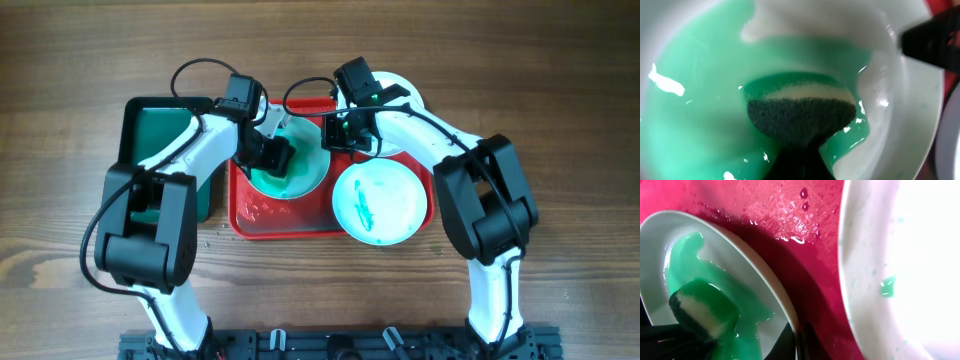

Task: Clean dirty plates on tray and stack at the side
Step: 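Scrub the held plate with the sponge in the left gripper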

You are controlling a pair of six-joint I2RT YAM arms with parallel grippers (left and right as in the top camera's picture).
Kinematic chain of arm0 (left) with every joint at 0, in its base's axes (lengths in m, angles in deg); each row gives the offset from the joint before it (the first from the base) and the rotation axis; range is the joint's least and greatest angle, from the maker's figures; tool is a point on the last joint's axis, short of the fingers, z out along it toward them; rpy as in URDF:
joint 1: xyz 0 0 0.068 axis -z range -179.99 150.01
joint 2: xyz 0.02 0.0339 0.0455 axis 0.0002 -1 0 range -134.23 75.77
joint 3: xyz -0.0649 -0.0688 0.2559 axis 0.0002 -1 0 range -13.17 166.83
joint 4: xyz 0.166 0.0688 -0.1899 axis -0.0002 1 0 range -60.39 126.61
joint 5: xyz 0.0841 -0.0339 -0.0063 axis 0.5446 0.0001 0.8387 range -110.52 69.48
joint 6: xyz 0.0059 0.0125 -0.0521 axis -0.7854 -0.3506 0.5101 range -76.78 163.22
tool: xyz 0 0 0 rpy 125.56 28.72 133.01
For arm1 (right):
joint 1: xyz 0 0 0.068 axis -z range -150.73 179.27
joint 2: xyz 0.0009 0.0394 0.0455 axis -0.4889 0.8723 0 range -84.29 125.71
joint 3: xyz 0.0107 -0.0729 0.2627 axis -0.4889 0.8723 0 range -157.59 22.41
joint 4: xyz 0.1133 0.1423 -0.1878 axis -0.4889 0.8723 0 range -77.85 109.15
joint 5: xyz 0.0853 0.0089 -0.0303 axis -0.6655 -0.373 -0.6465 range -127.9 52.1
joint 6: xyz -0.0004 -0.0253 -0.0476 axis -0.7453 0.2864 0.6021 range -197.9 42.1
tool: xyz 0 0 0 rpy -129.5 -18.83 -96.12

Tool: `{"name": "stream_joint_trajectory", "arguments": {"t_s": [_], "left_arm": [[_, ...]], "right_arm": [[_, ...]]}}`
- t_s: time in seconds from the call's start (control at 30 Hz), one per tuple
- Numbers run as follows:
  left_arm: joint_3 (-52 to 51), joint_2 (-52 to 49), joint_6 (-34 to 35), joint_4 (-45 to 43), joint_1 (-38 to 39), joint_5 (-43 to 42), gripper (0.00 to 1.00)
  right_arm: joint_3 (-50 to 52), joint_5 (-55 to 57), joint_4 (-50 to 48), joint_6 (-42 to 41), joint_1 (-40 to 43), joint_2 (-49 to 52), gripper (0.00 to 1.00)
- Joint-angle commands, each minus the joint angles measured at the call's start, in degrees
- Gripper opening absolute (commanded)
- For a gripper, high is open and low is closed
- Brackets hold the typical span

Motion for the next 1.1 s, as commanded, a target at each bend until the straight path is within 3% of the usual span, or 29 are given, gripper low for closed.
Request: {"name": "stream_joint_trajectory", "arguments": {"t_s": [0.0,0.1,0.17,0.27,0.37,0.43,0.47,0.53,0.7,0.8,0.93,1.07], "left_arm": [[-1.73,-3.67,6.16,-6.45,1.44,-7.19,0.04],[-1.73,-3.67,10.58,-11.26,1.38,-3.61,0.04],[-1.73,-3.67,22.12,-16.52,1.38,9.44,0.04],[-1.73,-3.67,31.67,-18.84,1.38,27.56,0.04],[-1.73,-3.67,34.36,-16.22,1.38,41.09,0.04],[-1.73,-3.67,32.41,-11.87,1.44,38.91,0.04],[-1.73,-3.67,28.11,-9.97,1.44,34.12,0.04],[-1.73,-3.56,15.34,-4.00,1.44,16.61,0.04],[-1.73,-3.56,-9.11,7.10,1.44,-6.97,0.04],[-1.75,-3.56,-10.32,5.88,1.51,-9.01,0.04],[-1.75,-3.58,-10.27,-2.29,2.93,-8.66,0.04],[-1.75,-3.58,-0.04,-13.11,3.28,5.33,0.04]], "right_arm": [[0.11,-1.79,-0.79,-1.68,-0.68,0.63,0.04],[0.11,-1.70,-0.79,-1.75,-0.68,0.63,0.04],[0.11,-1.60,-0.76,-1.79,-0.68,0.63,0.04],[0.11,-1.57,-0.74,-1.81,-0.68,0.63,0.04],[0.15,-1.33,-0.79,-1.79,-0.68,0.63,0.04],[0.15,-1.36,-0.79,-1.81,-0.68,0.63,0.04],[0.15,-1.36,-0.79,-1.79,-0.68,0.63,0.04],[0.15,-1.36,-0.79,-1.75,-0.68,0.63,0.04],[0.15,-1.36,-0.81,-1.79,-0.68,0.63,0.04],[0.15,-1.36,-0.81,-1.86,-0.68,0.63,0.04],[0.15,-1.36,-0.96,-1.84,-0.68,0.63,0.04],[0.15,-1.33,-1.01,-1.84,-0.68,0.63,0.04]]}}
